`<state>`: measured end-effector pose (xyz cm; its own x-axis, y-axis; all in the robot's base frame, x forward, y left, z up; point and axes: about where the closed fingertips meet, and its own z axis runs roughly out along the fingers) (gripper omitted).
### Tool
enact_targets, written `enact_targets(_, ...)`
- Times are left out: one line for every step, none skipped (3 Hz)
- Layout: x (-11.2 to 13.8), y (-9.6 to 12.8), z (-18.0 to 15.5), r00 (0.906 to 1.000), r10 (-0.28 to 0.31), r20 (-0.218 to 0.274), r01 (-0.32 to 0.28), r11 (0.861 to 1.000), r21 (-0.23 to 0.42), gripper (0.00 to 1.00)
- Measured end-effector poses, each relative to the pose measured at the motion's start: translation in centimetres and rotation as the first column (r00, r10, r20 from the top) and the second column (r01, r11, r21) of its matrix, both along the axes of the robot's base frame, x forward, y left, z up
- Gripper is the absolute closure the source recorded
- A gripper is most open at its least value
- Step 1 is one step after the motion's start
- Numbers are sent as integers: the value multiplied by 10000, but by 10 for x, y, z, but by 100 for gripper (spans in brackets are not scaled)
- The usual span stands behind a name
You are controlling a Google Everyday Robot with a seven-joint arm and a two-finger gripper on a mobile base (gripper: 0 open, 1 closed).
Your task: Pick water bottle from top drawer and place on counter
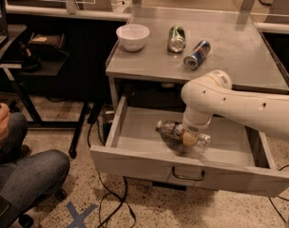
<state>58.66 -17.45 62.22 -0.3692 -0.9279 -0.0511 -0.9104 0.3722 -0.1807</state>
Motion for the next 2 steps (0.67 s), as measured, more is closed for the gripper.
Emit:
enact_targets(-4, -14, 29, 9963, -818, 258, 825, 9962, -262, 100)
enact_targets(-12, -31, 56, 9896, -1368, 437, 1390, 9888, -538, 100)
